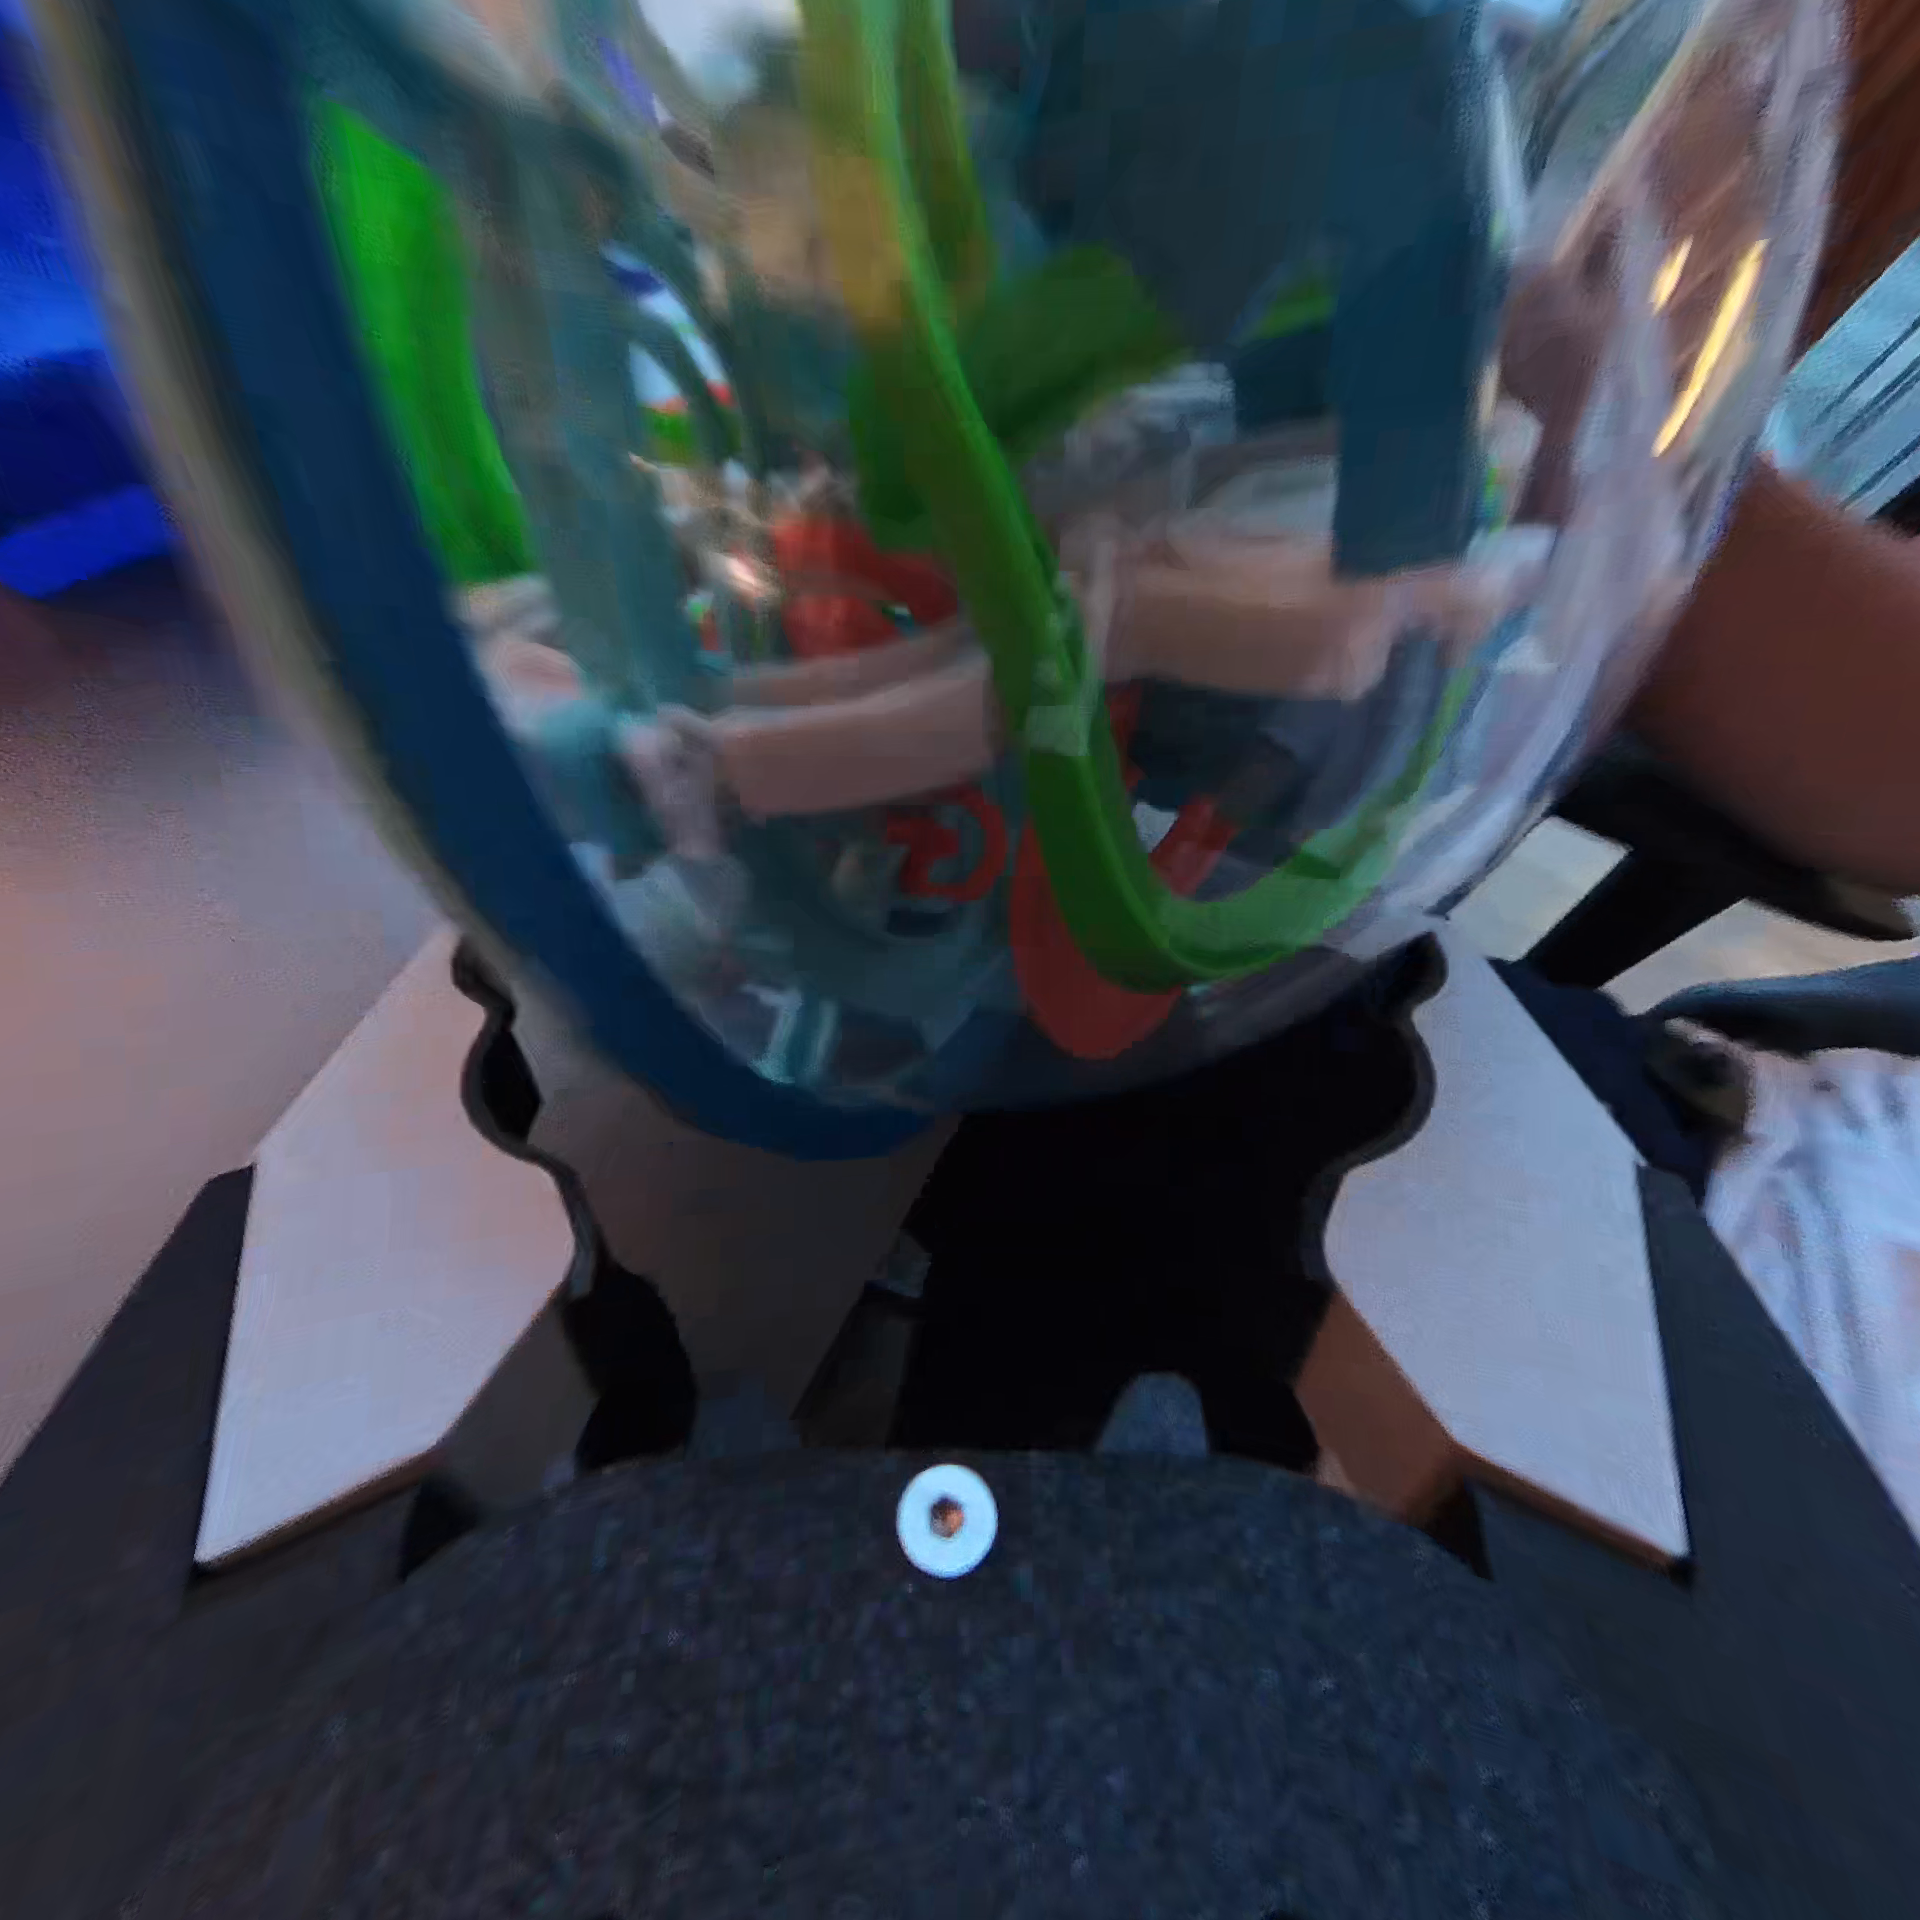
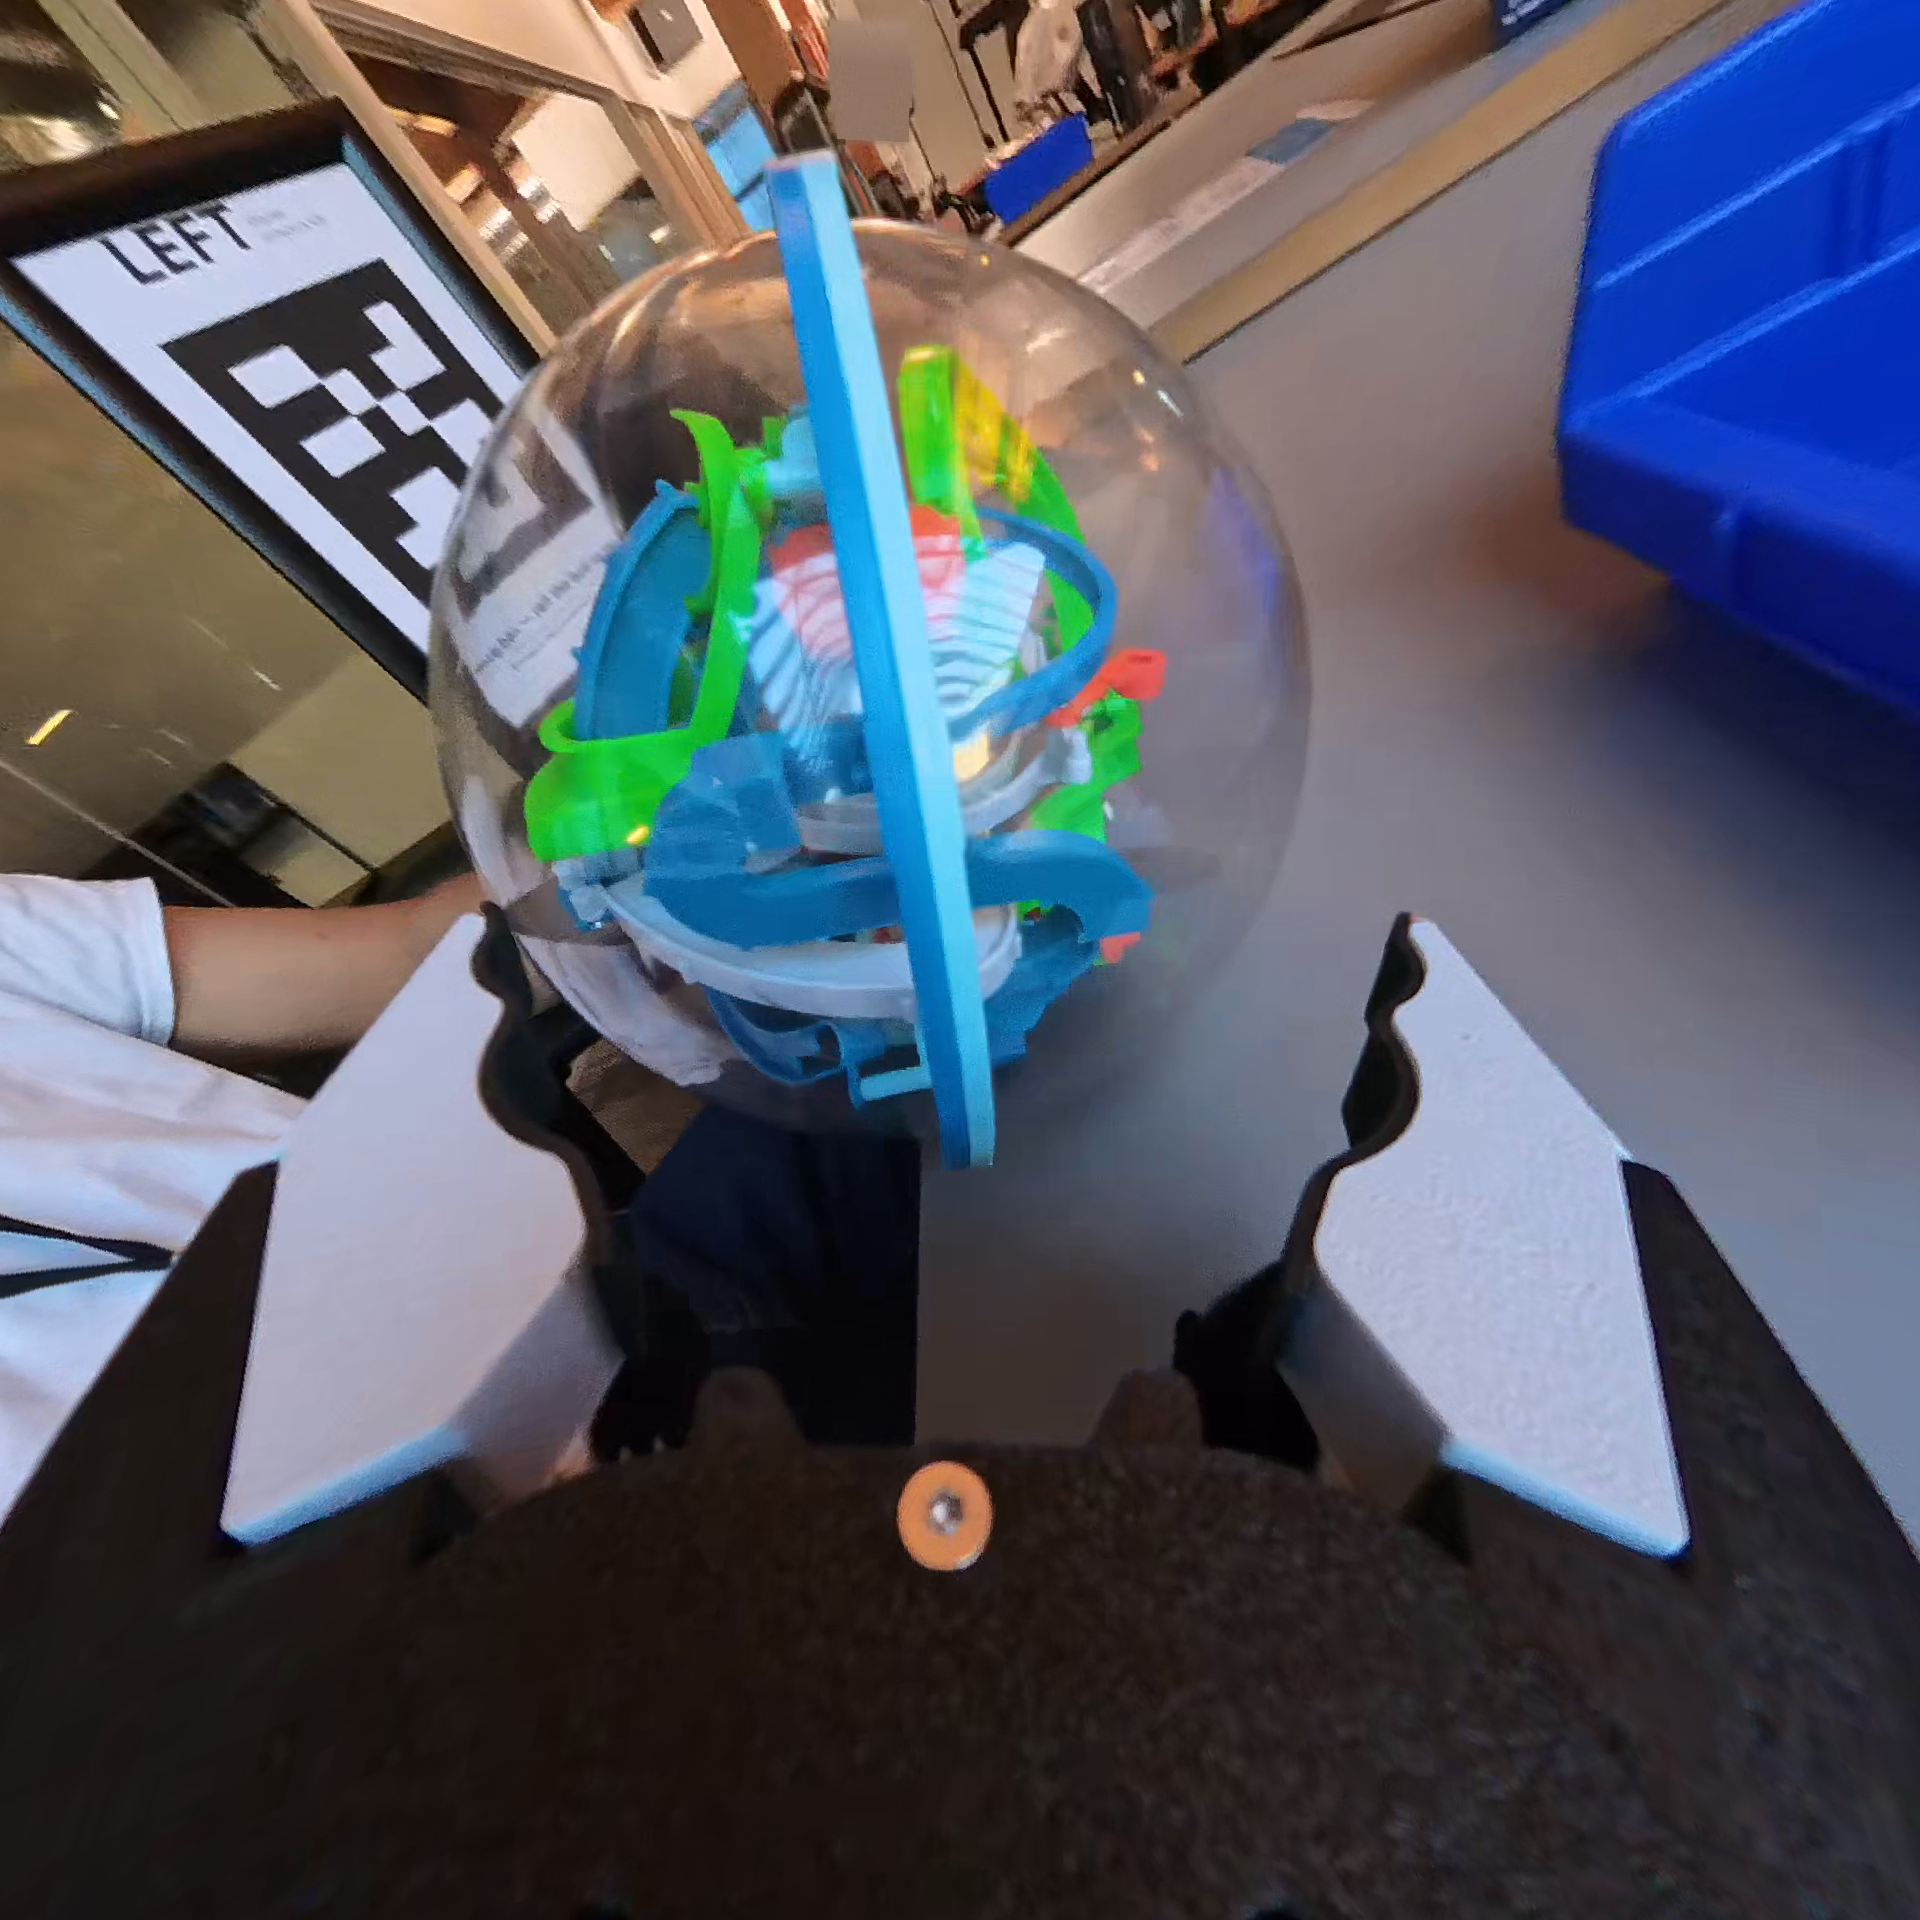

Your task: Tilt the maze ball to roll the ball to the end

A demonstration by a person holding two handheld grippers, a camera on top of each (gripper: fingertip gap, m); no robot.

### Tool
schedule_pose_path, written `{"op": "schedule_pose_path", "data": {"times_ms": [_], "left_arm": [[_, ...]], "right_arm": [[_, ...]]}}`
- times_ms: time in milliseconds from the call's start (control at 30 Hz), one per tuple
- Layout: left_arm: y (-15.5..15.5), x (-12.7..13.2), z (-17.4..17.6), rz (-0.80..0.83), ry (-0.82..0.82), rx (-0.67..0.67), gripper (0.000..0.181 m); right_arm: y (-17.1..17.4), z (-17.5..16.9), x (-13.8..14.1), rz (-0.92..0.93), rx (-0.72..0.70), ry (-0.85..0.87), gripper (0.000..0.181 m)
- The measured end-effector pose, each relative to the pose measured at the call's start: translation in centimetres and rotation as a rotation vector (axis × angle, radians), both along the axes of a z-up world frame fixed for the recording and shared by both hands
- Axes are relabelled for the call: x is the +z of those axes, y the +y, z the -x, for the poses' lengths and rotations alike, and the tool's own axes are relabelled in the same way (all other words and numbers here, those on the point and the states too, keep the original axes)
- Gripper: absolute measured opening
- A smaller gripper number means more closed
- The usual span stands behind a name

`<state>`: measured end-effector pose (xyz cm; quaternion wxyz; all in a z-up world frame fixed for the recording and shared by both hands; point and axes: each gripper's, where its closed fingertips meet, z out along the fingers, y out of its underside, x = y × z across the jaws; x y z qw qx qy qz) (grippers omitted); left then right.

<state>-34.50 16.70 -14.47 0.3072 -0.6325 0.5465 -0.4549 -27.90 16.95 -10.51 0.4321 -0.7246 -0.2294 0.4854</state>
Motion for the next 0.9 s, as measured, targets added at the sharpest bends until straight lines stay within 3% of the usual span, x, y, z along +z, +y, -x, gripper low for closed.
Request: {"op": "schedule_pose_path", "data": {"times_ms": [33,133,200,300,400,467,567,733,900], "left_arm": [[0.5,1.3,0.4,0.044,-0.042,-0.007,0.159],[1.8,4.7,0.8,0.233,-0.148,-0.054,0.150],[1.9,4.9,0.3,0.224,-0.125,-0.060,0.151],[0.5,6.8,0.7,0.022,-0.136,-0.079,0.154],[-2.6,12.1,2.1,-0.292,-0.232,-0.080,0.154],[-5.6,15.7,3.2,-0.534,-0.279,-0.082,0.154],[-9.5,19.3,4.4,-0.771,-0.298,-0.094,0.154],[-14.2,22.1,5.0,-0.976,-0.329,-0.104,0.155],[-16.5,23.2,5.0,-1.166,-0.285,-0.068,0.153]], "right_arm": [[0.0,0.4,0.2,-0.008,0.014,0.014,0.153],[0.1,1.8,0.6,-0.008,0.058,0.061,0.147],[0.5,2.6,0.3,-0.013,0.029,0.012,0.155],[-0.7,3.1,2.4,-0.190,0.049,-0.138,0.155],[-3.7,4.5,10.0,-0.569,0.037,-0.243,0.154],[-7.7,6.1,15.6,-0.874,0.040,-0.319,0.154],[-13.7,8.4,20.6,-1.147,0.042,-0.453,0.155],[-20.3,10.4,23.7,-1.395,0.043,-0.525,0.154],[-25.1,12.2,24.7,-1.620,0.072,-0.607,0.155]]}}
